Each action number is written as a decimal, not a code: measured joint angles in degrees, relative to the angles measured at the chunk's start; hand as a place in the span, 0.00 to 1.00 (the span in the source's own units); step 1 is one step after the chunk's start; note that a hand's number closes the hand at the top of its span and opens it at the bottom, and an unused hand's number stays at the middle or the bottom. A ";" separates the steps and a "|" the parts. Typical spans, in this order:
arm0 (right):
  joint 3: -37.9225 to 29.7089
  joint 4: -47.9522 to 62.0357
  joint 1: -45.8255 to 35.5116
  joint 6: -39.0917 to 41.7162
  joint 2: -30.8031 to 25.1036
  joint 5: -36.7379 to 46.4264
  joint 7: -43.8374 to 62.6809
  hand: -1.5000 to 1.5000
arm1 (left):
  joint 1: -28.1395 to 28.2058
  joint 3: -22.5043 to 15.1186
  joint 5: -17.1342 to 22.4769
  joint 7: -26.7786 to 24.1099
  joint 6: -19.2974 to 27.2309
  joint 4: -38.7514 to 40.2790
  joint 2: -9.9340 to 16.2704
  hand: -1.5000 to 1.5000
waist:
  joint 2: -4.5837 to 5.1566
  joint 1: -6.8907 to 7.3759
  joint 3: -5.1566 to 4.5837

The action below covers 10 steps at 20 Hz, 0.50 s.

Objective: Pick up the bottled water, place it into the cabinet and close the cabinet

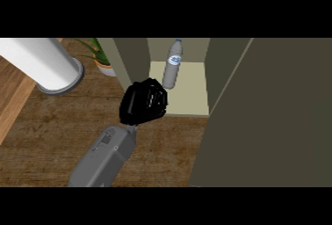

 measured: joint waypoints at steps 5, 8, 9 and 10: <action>0.25 -0.02 -2.08 1.93 -1.78 -0.51 1.87 1.00 | 13.28 -2.10 1.23 2.74 -0.32 -15.44 4.38 1.00 | 0.33 0.80 0.07; 3.10 -0.03 -4.00 3.73 -1.71 -0.93 3.54 1.00 | 20.70 -3.25 1.64 3.14 -0.64 -22.74 6.67 1.00 | 0.57 0.93 0.12; 3.57 -0.07 -4.53 4.26 -1.89 -1.06 3.93 1.00 | 23.18 -3.61 1.65 3.20 -0.56 -25.31 7.48 1.00 | 0.59 0.99 0.14; 3.69 -0.02 -5.31 4.89 -1.98 -1.22 4.38 1.00 | 25.80 -3.90 1.66 3.01 -0.71 -27.71 8.42 1.00 | 0.68 1.02 0.15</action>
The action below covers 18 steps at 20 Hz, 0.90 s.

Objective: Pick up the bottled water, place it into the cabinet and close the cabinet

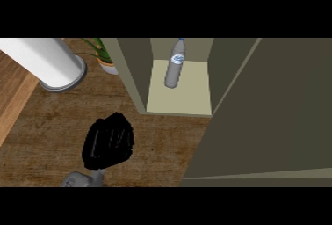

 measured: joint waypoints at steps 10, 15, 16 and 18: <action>0.77 1.67 -10.93 3.06 5.46 -0.04 10.56 1.00 | 19.59 1.11 1.77 0.93 -0.79 -21.89 9.39 1.00 | -0.01 -0.45 -0.34; 1.39 3.56 -19.99 2.53 14.65 2.44 18.68 1.00 | 28.05 4.38 4.18 -0.30 -3.50 -28.53 13.36 1.00 | 0.17 -1.04 -0.35; 1.15 4.34 -22.06 2.48 16.83 2.87 20.40 1.00 | 29.84 5.24 5.05 -0.32 -4.19 -30.08 14.21 1.00 | 0.20 -1.09 -0.35; 0.38 6.77 -26.50 2.18 21.42 4.23 23.49 1.00 | 33.16 6.88 6.54 -1.18 -6.07 -32.01 15.54 1.00 | 0.23 -1.12 -0.34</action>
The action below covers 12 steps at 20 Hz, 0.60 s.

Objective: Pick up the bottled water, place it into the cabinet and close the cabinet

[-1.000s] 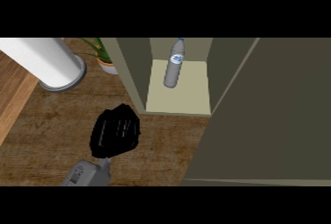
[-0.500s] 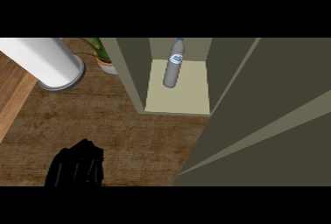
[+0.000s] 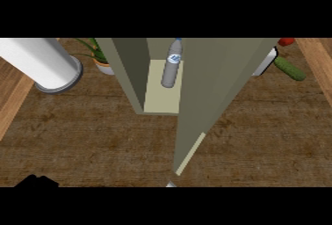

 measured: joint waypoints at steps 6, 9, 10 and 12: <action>-6.99 8.48 -11.07 -2.26 6.59 -2.54 4.18 1.00 | 6.89 4.86 3.13 -1.10 -4.13 -3.12 2.67 1.00 | 0.27 0.01 0.07; -12.34 14.62 -14.98 -0.81 8.34 -5.90 2.27 1.00 | 9.11 8.19 5.47 -1.47 -6.90 -3.43 3.94 1.00 | 0.41 -0.02 0.09; -14.52 17.08 -15.94 0.20 8.63 -7.11 0.81 1.00 | 10.17 8.61 5.31 -2.03 -7.76 -3.44 3.99 1.00 | 0.47 0.10 0.11; -17.99 21.93 -18.26 2.26 9.21 -9.45 -1.46 1.00 | 11.08 9.91 6.11 -2.05 -8.99 -3.50 4.23 1.00 | 0.53 0.01 0.12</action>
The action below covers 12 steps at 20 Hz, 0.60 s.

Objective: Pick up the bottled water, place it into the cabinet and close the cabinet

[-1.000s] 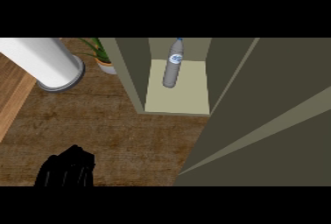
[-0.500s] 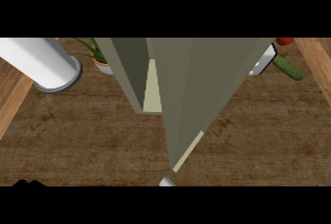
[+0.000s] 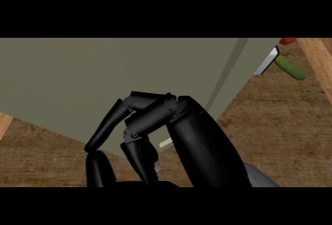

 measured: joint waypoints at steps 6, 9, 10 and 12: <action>-8.29 12.99 -5.74 5.14 0.71 -4.78 -5.83 1.00 | 2.75 3.90 1.98 -0.20 -4.27 0.10 0.31 1.00 | 0.01 -0.31 0.03; -11.39 20.22 -7.55 8.51 0.74 -6.53 -9.77 1.00 | 2.63 5.09 2.54 0.61 -4.89 0.01 0.20 1.00 | 0.05 -0.40 0.05; -12.72 22.31 -8.10 9.53 0.60 -7.08 -10.93 1.00 | 3.04 5.29 2.31 0.38 -5.60 0.18 -0.11 1.00 | 0.04 -0.40 0.04; -13.83 27.03 -9.77 10.17 0.66 -7.64 -13.15 1.00 | 3.71 6.64 3.25 0.62 -7.01 0.68 0.05 1.00 | 0.02 -0.34 0.07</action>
